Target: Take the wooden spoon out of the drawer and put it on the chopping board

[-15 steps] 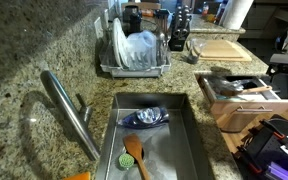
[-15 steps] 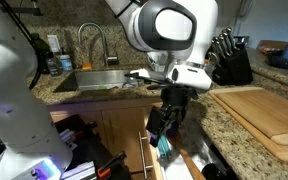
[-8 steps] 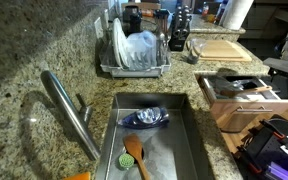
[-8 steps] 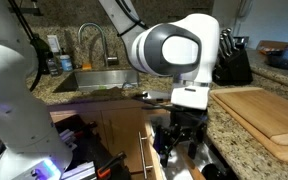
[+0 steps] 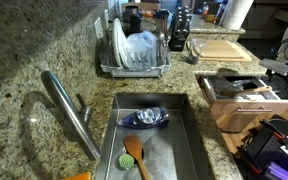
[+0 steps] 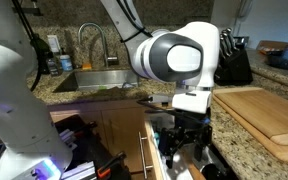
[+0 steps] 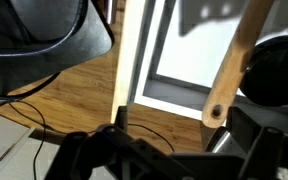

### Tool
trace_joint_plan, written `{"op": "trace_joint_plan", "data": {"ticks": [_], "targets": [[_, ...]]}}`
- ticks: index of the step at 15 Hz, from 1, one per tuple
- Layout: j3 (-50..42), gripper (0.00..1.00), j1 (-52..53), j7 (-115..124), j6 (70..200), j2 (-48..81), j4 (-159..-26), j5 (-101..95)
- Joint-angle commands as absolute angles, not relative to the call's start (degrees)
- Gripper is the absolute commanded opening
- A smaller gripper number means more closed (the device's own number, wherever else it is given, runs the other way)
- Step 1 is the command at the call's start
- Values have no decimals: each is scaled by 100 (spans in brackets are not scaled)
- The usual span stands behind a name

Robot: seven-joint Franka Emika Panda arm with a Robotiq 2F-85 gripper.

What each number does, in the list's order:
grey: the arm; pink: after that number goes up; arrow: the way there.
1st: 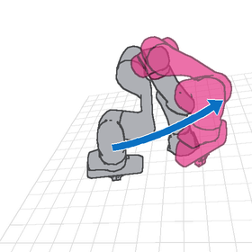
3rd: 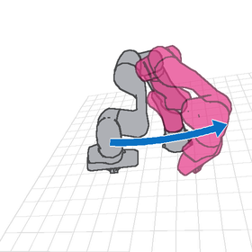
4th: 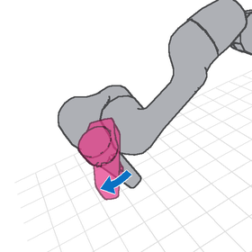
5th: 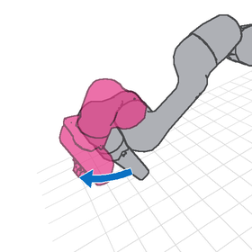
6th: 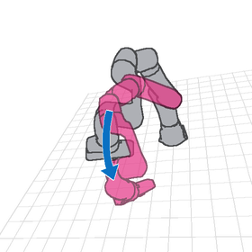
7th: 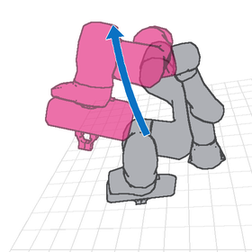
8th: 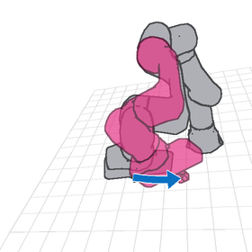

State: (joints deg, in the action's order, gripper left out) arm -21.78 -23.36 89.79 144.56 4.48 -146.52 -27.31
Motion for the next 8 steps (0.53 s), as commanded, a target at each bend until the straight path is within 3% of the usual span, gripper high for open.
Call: {"op": "trace_joint_plan", "data": {"ticks": [1, 3, 6, 7, 8], "targets": [[-2286, 100, -2308, 8262, 15347, 1030, -14367, -2274], [-2227, 100, -2329, 7454, 15926, 1277, -14273, -1779], [-1231, 100, -3086, 6041, 16282, 1289, -14415, -815], [-2115, 100, -2219, 6525, 16121, 1281, -14391, -915], [-1942, 100, -2312, 6205, 16173, 1319, -14393, -679]]}}
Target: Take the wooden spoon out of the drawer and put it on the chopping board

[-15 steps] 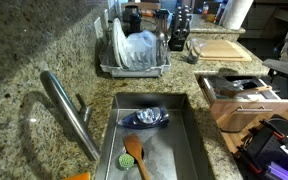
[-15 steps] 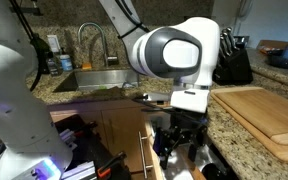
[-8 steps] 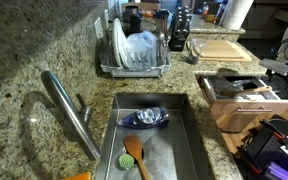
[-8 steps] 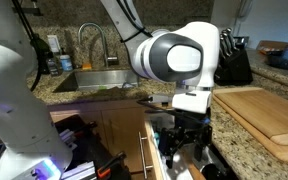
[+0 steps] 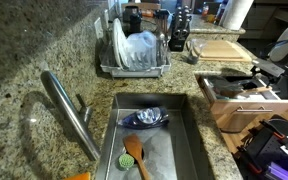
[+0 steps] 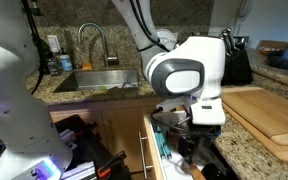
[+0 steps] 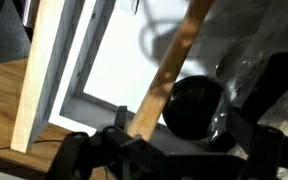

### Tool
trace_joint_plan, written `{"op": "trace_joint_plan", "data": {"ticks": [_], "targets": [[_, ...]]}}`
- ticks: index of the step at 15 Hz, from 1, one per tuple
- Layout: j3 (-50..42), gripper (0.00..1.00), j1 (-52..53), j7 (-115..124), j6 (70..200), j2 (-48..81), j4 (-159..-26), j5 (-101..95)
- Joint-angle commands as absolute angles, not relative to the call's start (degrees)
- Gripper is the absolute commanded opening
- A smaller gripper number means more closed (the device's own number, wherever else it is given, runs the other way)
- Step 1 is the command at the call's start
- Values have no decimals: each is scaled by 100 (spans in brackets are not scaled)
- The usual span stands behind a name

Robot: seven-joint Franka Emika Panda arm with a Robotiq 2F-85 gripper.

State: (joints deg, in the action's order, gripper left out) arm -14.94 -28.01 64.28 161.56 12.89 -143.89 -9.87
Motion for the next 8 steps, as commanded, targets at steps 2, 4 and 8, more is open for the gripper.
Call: {"op": "trace_joint_plan", "data": {"ticks": [2, 4, 8], "targets": [[-1772, 100, -2416, 5935, 15849, 1455, -14276, -300], [-1886, 100, -2275, 5810, 15244, 1783, -14076, 79], [-2161, 100, -1976, 5885, 15147, 1808, -14148, 119]]}}
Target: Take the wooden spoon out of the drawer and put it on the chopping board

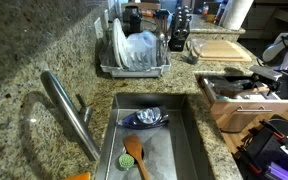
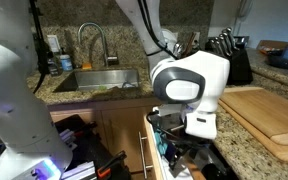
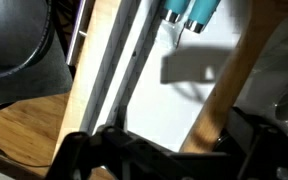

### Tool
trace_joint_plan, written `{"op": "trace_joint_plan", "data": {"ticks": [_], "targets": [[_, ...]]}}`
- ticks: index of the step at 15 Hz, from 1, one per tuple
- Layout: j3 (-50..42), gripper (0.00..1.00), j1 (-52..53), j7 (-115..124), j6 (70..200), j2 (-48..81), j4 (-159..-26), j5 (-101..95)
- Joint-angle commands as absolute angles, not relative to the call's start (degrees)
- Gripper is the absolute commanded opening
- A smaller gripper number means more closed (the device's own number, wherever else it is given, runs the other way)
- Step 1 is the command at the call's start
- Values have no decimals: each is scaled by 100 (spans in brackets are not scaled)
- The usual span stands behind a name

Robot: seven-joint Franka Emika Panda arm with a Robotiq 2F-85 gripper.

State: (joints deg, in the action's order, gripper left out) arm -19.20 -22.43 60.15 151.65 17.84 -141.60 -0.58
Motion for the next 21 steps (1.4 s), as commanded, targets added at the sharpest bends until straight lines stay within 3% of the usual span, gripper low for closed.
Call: {"op": "trace_joint_plan", "data": {"ticks": [1, 5, 6, 18, 21], "targets": [[-2172, 100, -1965, 5882, 15137, 1902, -14097, 128], [-2990, 100, -1067, 7416, 16085, 2576, -13939, -711], [-2803, 100, -1297, 6888, 15703, 2157, -14058, -422], [-3114, 100, -936, 7249, 15924, 2756, -13899, -357], [-2643, 100, -1425, 6977, 15453, 3198, -13520, 194]]}}
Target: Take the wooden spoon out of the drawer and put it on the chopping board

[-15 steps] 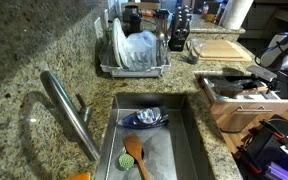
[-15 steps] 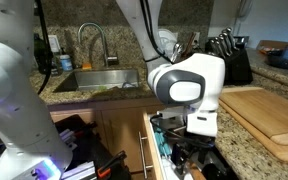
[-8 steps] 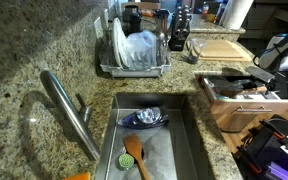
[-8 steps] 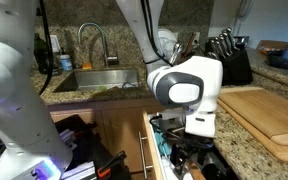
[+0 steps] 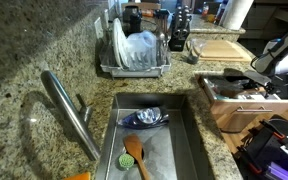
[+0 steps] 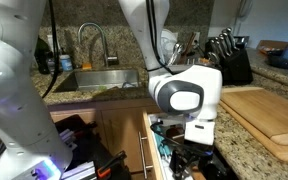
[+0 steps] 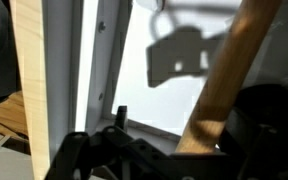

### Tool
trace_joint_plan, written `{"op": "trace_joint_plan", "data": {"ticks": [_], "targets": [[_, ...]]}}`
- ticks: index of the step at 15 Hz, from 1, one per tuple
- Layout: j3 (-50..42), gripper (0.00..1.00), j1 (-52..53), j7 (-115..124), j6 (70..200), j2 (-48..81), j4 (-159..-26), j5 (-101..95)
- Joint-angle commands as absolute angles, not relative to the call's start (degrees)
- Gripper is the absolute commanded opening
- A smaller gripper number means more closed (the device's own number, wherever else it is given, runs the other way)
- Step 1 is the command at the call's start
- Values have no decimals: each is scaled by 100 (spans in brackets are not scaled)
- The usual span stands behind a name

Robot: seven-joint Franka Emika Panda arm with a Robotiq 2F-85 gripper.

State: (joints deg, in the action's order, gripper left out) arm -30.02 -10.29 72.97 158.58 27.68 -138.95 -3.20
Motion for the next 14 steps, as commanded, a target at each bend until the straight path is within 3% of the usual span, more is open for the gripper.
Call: {"op": "trace_joint_plan", "data": {"ticks": [1, 4, 5, 6, 14], "targets": [[-2974, 100, -1024, 7143, 15719, 2847, -13843, -20], [-2970, 100, -1008, 7121, 15702, 2928, -13806, 38], [-2971, 75, -998, 7123, 15702, 2918, -13805, 36], [-2972, 74, -1013, 7125, 15683, 2907, -13790, 53], [-3049, 18, -976, 7229, 15698, 2980, -13788, 61]]}}
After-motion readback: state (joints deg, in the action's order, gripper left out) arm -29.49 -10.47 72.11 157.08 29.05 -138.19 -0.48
